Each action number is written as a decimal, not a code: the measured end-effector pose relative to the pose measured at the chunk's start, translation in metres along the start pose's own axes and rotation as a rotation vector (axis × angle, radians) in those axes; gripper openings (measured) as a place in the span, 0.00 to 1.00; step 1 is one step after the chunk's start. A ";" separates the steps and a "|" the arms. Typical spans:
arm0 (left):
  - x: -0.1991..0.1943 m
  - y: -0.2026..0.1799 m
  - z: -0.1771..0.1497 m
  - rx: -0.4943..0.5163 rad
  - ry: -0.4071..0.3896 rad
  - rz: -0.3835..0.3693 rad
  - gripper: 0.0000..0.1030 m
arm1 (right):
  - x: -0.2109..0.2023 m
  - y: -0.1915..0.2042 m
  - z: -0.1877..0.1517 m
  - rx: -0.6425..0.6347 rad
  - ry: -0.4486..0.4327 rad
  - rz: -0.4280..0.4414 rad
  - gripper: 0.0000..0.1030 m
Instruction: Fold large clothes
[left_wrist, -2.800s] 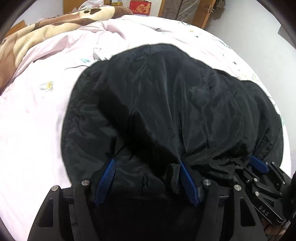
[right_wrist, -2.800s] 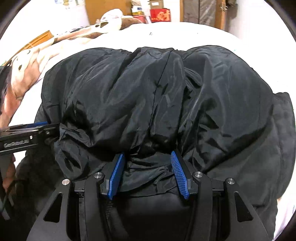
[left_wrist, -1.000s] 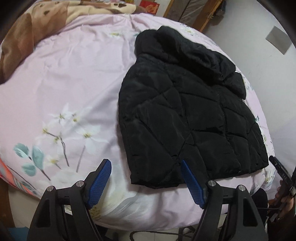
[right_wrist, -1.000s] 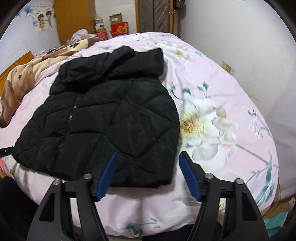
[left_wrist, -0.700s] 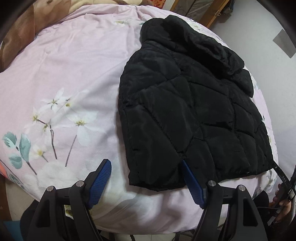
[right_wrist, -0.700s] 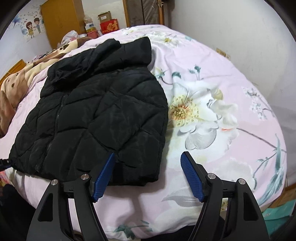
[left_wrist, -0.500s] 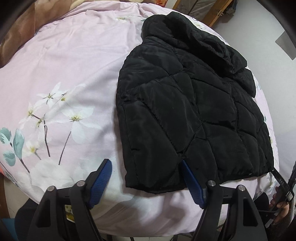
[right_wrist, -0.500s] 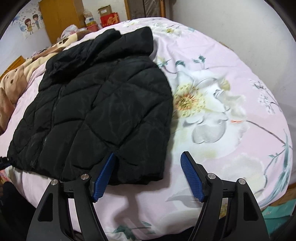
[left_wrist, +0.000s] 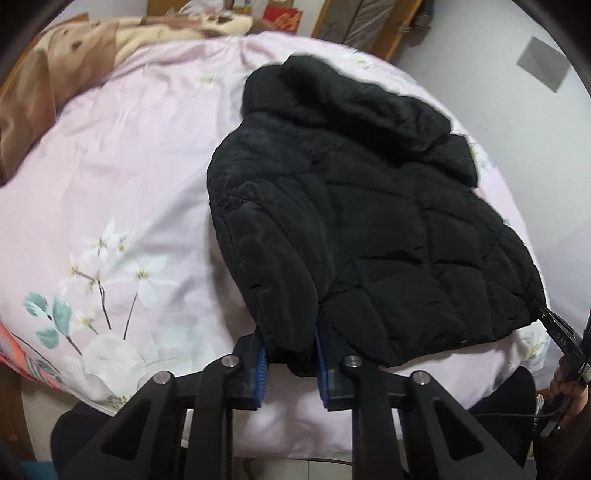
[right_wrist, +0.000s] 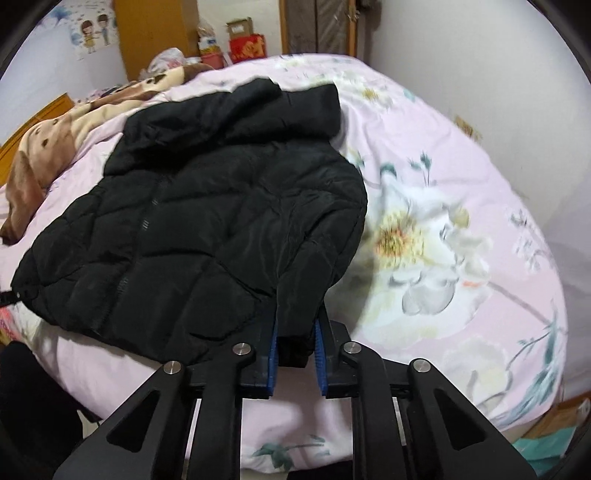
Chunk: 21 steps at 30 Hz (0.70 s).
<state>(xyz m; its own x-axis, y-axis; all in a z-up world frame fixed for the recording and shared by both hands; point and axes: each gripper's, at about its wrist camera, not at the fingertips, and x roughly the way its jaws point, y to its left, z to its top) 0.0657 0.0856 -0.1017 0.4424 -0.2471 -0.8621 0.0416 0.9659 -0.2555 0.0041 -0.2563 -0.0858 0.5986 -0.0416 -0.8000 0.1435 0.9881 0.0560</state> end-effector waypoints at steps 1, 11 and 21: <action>-0.009 -0.002 0.000 0.000 -0.014 -0.012 0.19 | -0.005 0.001 0.001 -0.002 -0.007 0.007 0.15; -0.047 0.000 -0.013 -0.020 -0.008 -0.078 0.18 | -0.052 -0.006 -0.008 0.027 -0.032 0.073 0.14; -0.054 -0.024 0.087 -0.045 -0.087 -0.126 0.17 | -0.047 0.012 0.077 -0.017 -0.077 0.069 0.13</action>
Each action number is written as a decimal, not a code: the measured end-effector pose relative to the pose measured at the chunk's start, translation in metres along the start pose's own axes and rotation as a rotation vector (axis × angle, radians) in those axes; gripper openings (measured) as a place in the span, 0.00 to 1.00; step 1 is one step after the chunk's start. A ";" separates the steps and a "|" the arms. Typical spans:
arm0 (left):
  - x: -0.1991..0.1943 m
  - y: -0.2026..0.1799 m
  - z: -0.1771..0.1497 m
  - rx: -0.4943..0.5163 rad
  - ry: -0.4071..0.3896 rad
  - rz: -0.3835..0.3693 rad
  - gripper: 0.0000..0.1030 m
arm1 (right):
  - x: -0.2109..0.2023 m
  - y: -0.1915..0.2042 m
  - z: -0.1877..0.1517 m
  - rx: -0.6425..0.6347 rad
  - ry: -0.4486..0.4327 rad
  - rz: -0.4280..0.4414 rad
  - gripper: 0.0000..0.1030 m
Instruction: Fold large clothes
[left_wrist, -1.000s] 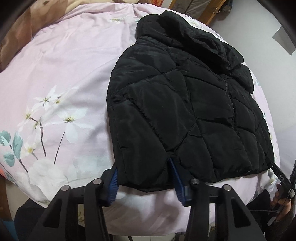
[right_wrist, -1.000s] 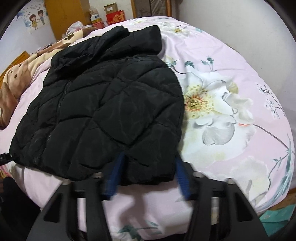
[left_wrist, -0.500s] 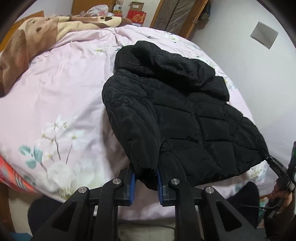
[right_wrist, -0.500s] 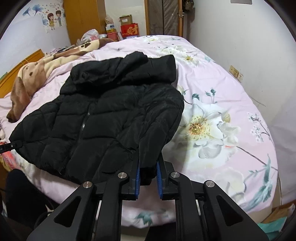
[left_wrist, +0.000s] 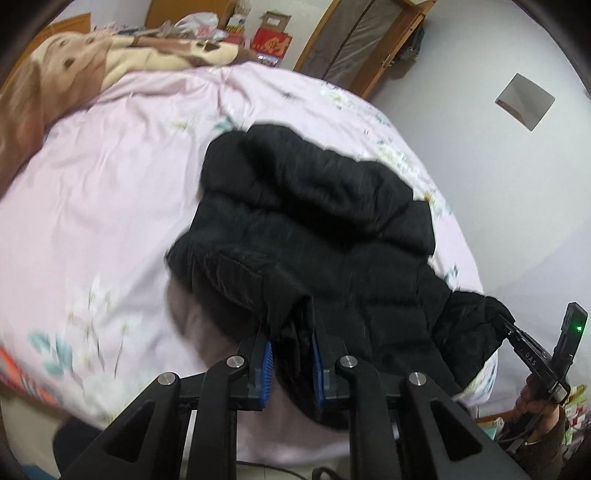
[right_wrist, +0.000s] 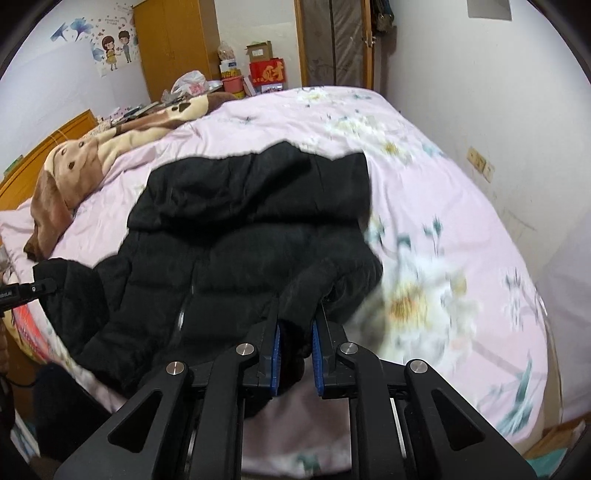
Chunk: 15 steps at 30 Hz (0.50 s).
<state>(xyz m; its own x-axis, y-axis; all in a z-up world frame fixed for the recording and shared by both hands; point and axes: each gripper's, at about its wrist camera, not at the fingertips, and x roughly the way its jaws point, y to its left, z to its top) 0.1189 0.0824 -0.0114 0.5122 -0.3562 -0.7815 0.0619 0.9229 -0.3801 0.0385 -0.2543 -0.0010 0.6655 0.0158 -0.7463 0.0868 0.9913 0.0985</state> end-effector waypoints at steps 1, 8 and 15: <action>0.003 -0.005 0.018 0.007 -0.016 0.017 0.17 | 0.003 0.003 0.012 -0.004 -0.003 -0.009 0.13; 0.037 -0.018 0.123 -0.010 -0.037 0.078 0.17 | 0.045 0.006 0.098 -0.018 0.010 -0.060 0.13; 0.094 -0.020 0.226 -0.076 -0.058 0.156 0.17 | 0.110 -0.002 0.183 -0.019 0.065 -0.111 0.13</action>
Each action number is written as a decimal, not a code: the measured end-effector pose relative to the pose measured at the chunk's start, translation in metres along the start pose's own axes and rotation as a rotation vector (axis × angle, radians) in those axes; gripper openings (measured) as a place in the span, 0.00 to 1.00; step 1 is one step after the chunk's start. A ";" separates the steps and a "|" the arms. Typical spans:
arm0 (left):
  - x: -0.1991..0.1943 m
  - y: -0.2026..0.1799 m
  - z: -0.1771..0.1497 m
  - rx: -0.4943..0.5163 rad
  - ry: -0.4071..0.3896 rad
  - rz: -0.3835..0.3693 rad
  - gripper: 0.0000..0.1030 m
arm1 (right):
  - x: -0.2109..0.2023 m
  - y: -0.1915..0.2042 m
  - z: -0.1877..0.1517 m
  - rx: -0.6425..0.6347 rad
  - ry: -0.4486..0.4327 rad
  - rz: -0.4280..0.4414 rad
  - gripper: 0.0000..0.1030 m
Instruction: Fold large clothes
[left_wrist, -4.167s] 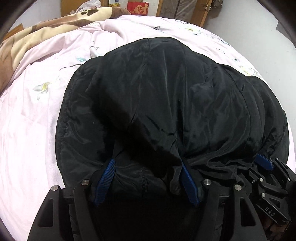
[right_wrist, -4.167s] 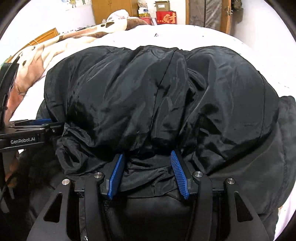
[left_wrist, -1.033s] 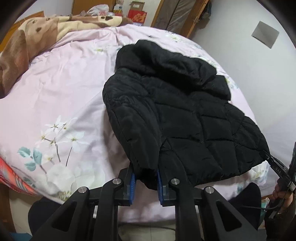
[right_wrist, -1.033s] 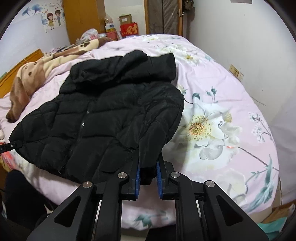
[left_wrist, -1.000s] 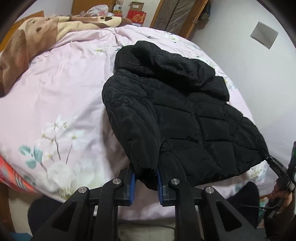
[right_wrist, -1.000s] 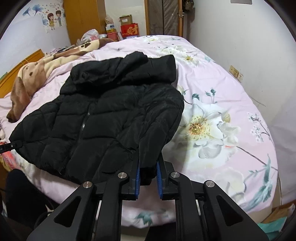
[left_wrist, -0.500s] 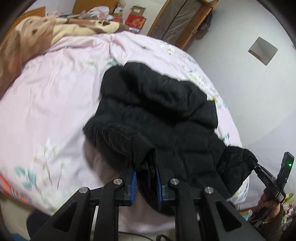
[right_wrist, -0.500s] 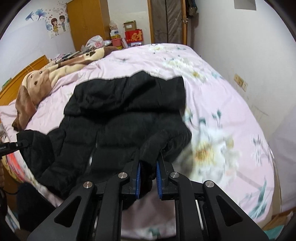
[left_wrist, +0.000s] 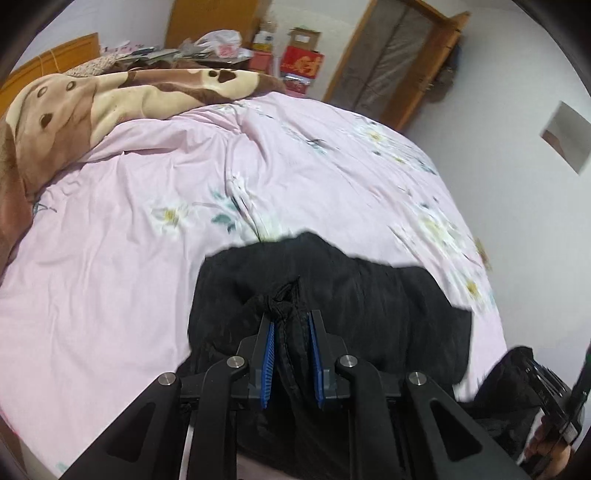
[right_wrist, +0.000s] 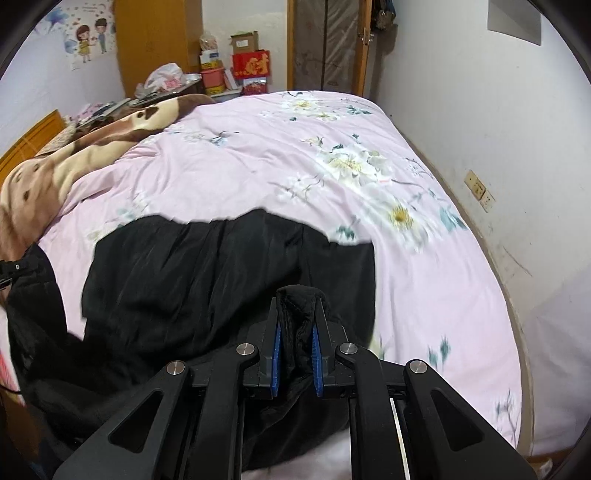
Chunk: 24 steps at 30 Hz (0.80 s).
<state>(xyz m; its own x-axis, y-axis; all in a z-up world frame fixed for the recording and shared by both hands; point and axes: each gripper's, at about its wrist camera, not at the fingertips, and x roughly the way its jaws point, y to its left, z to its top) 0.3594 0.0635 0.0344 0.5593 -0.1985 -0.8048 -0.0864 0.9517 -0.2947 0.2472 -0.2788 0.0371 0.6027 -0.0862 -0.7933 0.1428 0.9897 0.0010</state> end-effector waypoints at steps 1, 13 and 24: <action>0.008 -0.002 0.006 0.008 -0.003 0.015 0.17 | 0.007 -0.002 0.008 0.000 0.005 -0.010 0.13; 0.085 0.015 0.054 -0.042 0.035 0.068 0.23 | 0.101 -0.020 0.077 0.063 0.129 -0.036 0.16; 0.063 0.062 0.066 -0.030 -0.067 0.062 0.61 | 0.071 -0.050 0.100 0.053 -0.039 -0.028 0.49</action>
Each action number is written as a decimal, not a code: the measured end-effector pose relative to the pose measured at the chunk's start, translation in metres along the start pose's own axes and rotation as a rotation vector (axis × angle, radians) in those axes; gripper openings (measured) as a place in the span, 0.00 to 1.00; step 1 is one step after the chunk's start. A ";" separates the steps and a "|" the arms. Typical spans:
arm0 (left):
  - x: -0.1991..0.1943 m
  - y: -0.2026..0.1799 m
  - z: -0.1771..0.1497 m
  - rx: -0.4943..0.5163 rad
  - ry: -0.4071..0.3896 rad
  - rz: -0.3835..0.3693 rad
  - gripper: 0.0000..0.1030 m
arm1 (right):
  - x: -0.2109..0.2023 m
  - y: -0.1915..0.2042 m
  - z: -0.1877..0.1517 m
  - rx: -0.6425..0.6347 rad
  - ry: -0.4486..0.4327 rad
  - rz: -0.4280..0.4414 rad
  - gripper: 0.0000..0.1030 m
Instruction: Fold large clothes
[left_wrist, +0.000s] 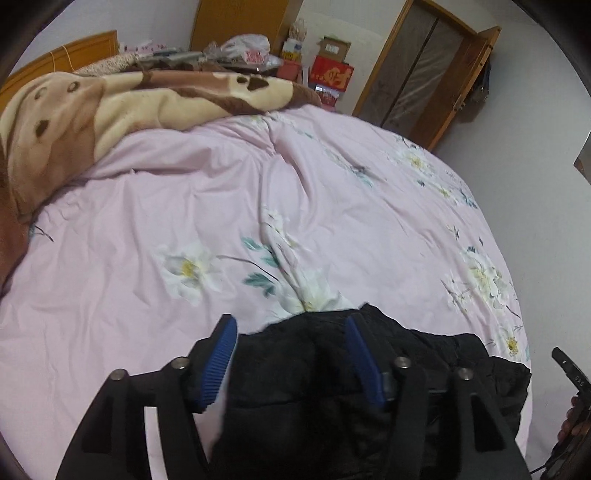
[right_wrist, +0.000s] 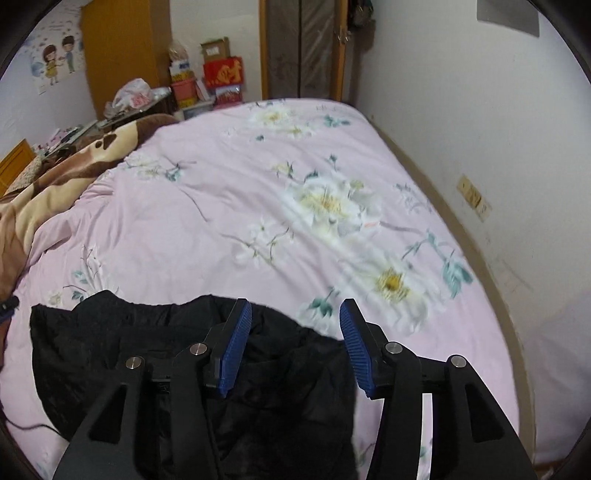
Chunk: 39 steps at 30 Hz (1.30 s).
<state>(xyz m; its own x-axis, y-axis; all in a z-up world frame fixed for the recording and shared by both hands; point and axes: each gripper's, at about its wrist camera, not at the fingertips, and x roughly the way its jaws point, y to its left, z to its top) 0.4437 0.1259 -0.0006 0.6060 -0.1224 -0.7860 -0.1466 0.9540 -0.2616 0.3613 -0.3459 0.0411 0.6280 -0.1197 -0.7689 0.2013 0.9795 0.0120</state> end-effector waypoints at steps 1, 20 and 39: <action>-0.002 0.003 0.000 0.012 -0.004 -0.004 0.61 | 0.000 -0.001 -0.002 -0.016 0.000 0.009 0.49; 0.067 -0.001 -0.051 0.112 0.212 -0.206 0.76 | 0.071 -0.029 -0.073 0.046 0.156 0.323 0.62; 0.101 -0.025 -0.033 0.173 0.130 0.056 0.25 | 0.088 -0.018 -0.040 -0.058 0.052 0.035 0.08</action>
<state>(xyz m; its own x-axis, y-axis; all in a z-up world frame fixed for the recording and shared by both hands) 0.4827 0.0810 -0.0915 0.4929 -0.0920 -0.8652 -0.0334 0.9917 -0.1244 0.3828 -0.3671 -0.0521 0.5936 -0.0779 -0.8010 0.1350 0.9908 0.0037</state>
